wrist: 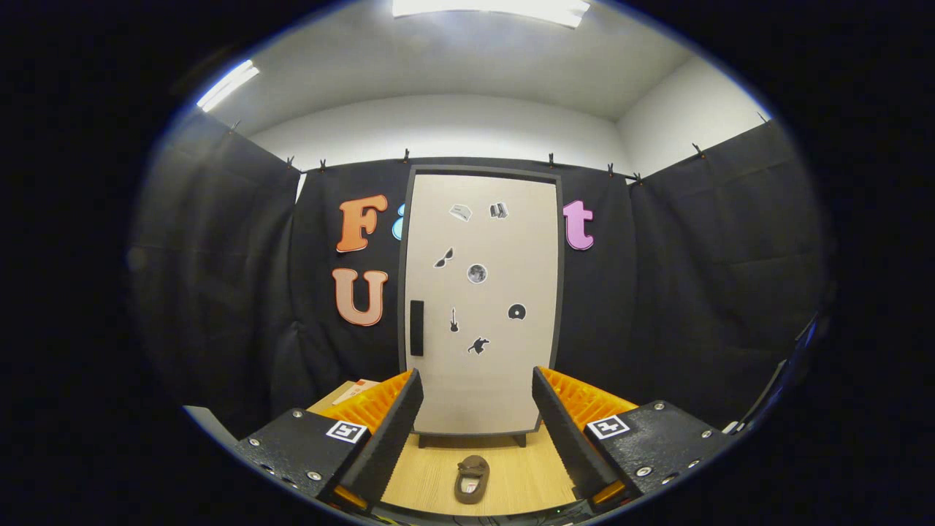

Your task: Open the shoe cabinet door, grab the shoes and put them into the shoe cabinet, then close the shoe cabinet door.

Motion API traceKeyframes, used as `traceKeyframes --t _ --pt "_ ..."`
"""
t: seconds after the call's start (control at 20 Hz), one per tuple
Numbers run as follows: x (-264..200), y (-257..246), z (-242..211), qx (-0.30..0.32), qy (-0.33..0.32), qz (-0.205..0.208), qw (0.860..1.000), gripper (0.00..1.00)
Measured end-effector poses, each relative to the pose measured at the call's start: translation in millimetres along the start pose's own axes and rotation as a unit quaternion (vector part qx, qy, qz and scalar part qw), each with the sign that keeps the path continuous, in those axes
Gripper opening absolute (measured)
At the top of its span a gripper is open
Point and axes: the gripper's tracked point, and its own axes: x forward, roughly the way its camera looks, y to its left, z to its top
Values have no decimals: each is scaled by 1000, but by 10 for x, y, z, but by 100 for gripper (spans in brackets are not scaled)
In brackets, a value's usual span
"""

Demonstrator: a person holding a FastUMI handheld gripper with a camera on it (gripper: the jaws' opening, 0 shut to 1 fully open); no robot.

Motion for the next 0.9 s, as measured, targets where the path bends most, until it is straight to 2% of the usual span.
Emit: traceKeyframes --t 0.45,0.9 --pt "301 283 -19 5 -3 -1 1000 94" --pt "864 607 -59 7 -4 -13 1000 94"
